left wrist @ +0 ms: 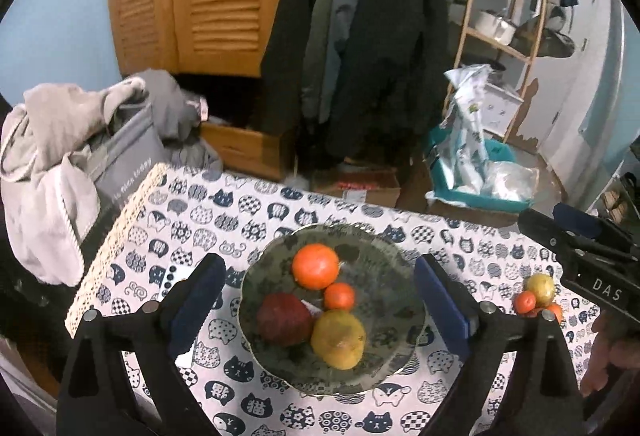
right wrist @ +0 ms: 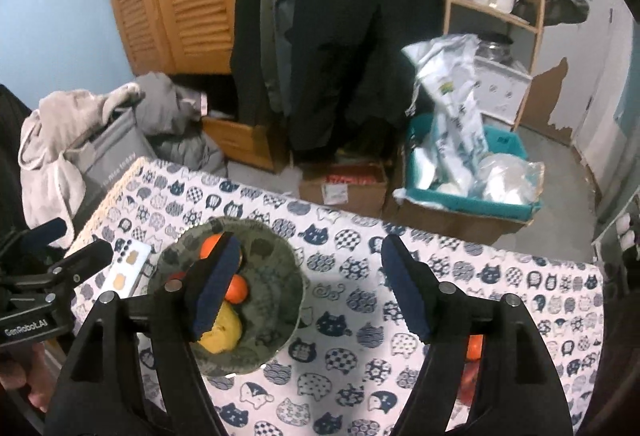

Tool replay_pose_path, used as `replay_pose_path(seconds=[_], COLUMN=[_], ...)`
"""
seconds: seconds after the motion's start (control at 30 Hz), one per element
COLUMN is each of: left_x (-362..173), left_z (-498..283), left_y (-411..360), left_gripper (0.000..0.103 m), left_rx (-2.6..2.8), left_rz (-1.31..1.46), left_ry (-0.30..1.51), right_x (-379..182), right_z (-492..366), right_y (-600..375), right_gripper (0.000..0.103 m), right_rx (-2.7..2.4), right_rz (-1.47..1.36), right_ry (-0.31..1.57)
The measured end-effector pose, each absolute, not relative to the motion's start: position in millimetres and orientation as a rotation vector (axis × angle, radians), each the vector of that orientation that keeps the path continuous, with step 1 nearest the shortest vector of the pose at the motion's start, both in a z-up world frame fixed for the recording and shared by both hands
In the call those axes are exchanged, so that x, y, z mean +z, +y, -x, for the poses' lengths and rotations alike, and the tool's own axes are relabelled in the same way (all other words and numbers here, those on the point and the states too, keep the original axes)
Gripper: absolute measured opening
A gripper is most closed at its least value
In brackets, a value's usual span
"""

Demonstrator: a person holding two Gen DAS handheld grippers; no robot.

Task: Organize fruits
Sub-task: 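Move both tools back over the remaining fruit cluster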

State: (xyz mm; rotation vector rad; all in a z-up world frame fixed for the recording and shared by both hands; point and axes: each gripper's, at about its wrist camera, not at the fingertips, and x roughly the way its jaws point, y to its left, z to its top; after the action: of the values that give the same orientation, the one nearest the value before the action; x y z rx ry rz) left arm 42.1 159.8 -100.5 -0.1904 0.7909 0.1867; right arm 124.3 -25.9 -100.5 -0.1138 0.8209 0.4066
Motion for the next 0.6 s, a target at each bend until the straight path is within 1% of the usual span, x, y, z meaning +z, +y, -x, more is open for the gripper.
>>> replay_pose_path(seconds=[0.07,0.27,0.33,0.6], left_x=[-95,-83,-79,-65], left_z=[-39,-33,-31,-25], left_y=[154,141,136,111], left_gripper=[0.101,0.101,0.101,0.102], left_rx=[0.182,0.157,0.144,0.101], left_rz=[0.185,0.185,0.191,0.163], left_ry=[0.772,0.738,0.726,0.691], right_x=[-93,-72,-67,-56], right_z=[-119,-98,-90,-72], right_y=[-34,-59,-68,-103], right_gripper=[0.075,0.075,0.077,0.078], right_rx=[0.399,0.381,0.371,0.332], right_rz=[0.115,0.135,0.144,0.143], right_ry=[0.803,0.742,0.723,0.684])
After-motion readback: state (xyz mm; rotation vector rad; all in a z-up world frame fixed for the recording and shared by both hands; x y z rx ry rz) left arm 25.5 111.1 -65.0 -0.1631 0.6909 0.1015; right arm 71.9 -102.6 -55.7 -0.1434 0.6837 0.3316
